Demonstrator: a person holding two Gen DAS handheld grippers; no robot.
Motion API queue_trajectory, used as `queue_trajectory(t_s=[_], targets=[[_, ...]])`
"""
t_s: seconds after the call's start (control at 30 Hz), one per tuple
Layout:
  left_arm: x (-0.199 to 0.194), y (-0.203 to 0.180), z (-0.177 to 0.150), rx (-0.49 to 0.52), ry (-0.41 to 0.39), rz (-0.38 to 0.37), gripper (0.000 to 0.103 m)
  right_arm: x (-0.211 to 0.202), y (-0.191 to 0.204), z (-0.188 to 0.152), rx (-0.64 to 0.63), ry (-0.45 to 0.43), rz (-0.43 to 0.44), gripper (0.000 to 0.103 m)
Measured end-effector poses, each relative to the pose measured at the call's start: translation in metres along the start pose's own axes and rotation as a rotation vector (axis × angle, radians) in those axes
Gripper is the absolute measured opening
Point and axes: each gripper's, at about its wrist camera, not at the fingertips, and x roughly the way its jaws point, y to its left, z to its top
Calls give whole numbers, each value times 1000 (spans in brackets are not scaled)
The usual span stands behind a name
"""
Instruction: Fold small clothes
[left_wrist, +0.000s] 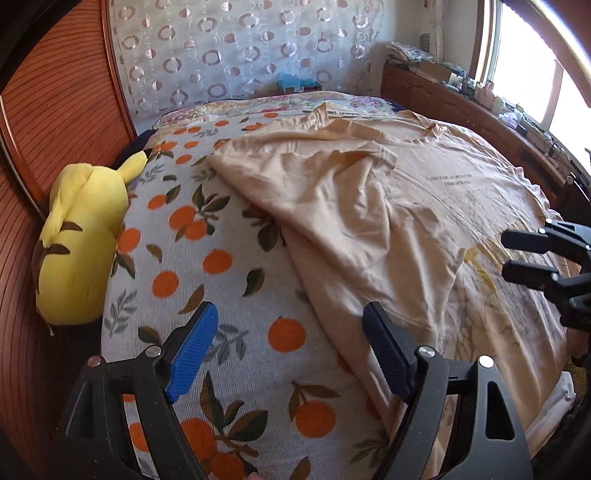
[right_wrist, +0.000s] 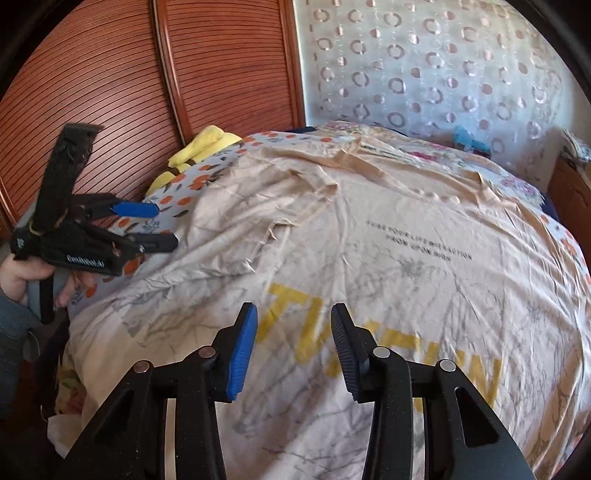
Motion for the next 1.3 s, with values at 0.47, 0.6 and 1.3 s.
queue_trajectory(t_s=[0.47, 0.6, 1.3], targets=[[-1, 4, -10, 2, -41, -17, 82, 59, 9, 33, 12, 98, 122, 20], [-1, 5, -11, 3, -54, -23, 83, 63, 13, 36, -1, 91, 154, 5], [-3, 3, -12, 2, -62, -12, 83, 2, -12, -1, 6, 18, 32, 7]])
